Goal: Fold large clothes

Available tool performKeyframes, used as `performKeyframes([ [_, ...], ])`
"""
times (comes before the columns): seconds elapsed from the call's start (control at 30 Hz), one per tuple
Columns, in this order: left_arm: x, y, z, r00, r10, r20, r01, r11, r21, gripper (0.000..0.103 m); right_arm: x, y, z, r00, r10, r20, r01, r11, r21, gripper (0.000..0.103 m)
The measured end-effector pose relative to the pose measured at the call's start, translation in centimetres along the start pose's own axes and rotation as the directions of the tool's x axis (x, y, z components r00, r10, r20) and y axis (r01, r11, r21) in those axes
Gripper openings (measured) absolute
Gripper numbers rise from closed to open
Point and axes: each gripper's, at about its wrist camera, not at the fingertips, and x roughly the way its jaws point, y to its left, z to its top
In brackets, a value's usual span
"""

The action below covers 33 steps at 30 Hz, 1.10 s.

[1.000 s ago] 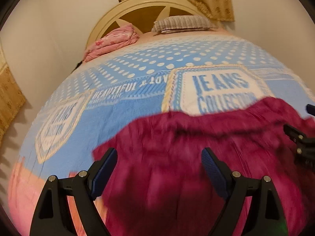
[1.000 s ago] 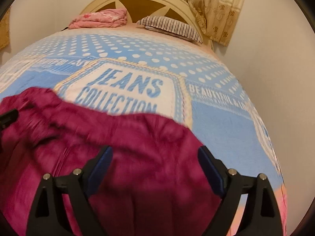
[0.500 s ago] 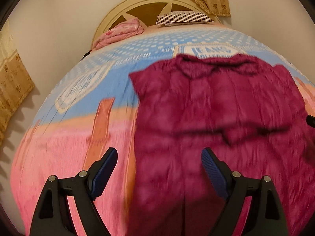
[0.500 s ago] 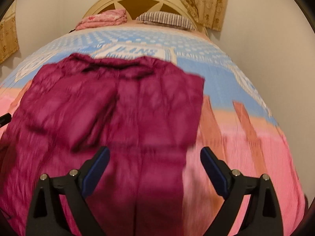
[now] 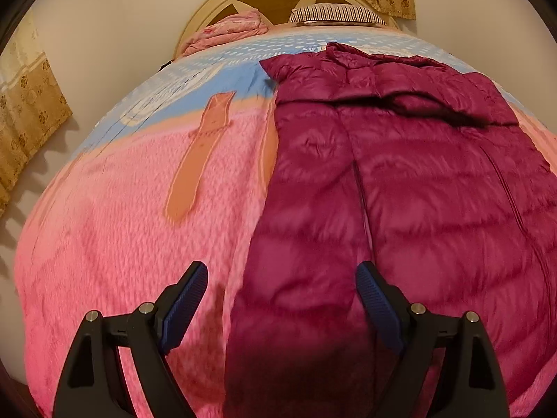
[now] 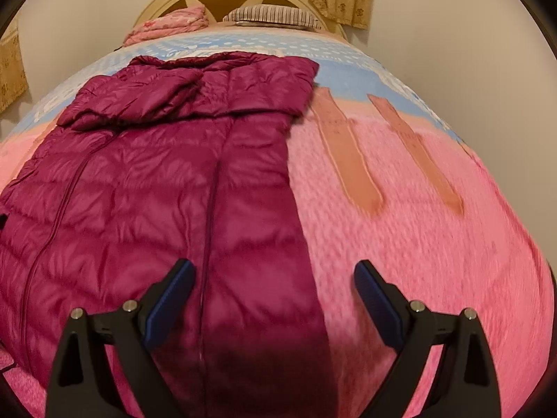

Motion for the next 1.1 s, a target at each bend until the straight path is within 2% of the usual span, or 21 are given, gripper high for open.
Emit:
performKeyframes([
  [0.3,-2.3,0.0,-3.5,0.999,-0.025,0.033,0.025,1.0,-0.009,0.087,-2.4,0.4,-3.6,1.0,0.025,-0.002,-0.025,1.0,0.007,0.093],
  [0.47,-3.4,-0.1,-4.9,0.997,-0.058,0.046,0.058,0.998,-0.004,0.087,-3.5,0.2,-5.5,0.998,0.058,-0.009,-0.058,0.998,0.017,0.082],
  [0.57,-4.0,-0.7,-5.3,0.994,-0.091,0.055,0.09,0.996,0.018,0.087,-3.9,0.5,-6.1,0.997,0.08,-0.016,-0.08,0.997,0.01,0.067],
  [0.63,-4.3,-1.1,-5.6,0.993,-0.098,0.061,0.096,0.995,0.031,0.081,-4.1,0.9,-6.5,0.996,0.091,-0.011,-0.091,0.996,-0.005,0.055],
  [0.67,-4.2,-1.3,-5.6,0.993,-0.108,0.057,0.106,0.994,0.039,0.071,-4.2,1.1,-6.6,0.995,0.098,-0.007,-0.098,0.995,-0.008,0.052],
  [0.7,-4.1,-1.4,-5.7,0.991,-0.123,0.046,0.122,0.992,0.037,0.059,-4.2,1.2,-6.7,0.994,0.11,-0.003,-0.11,0.994,-0.005,0.043],
  [0.73,-4.2,-1.4,-5.8,0.99,-0.135,0.046,0.134,0.991,0.032,0.054,-4.3,1.2,-6.7,0.991,0.132,0.001,-0.132,0.991,0.001,0.032],
  [0.8,-4.4,-1.3,-5.7,0.987,-0.151,0.051,0.149,0.988,0.033,0.028,-4.5,1.5,-6.8,0.987,0.157,0.009,-0.157,0.988,-0.002,0.023],
  [0.87,-4.8,-1.2,-5.6,0.986,-0.159,0.054,0.158,0.987,0.027,0.014,-4.9,1.8,-7.0,0.987,0.16,0.022,-0.16,0.987,-0.015,0.019],
  [0.9,-5.1,-1.1,-5.6,0.986,-0.157,0.061,0.155,0.987,0.029,0.01,-5.1,1.8,-7.0,0.986,0.164,0.028,-0.163,0.986,-0.016,0.017],
  [1.03,-7.1,-0.3,-5.3,0.979,-0.17,0.108,0.169,0.985,0.023,0.006,-6.8,1.4,-7.1,0.979,0.182,0.089,-0.182,0.983,-0.011,0.014],
  [1.1,-9.0,0.4,-4.8,0.971,-0.184,0.154,0.183,0.983,0.02,0.005,-8.2,1.1,-7.0,0.974,0.186,0.127,-0.186,0.983,-0.011,0.013],
])
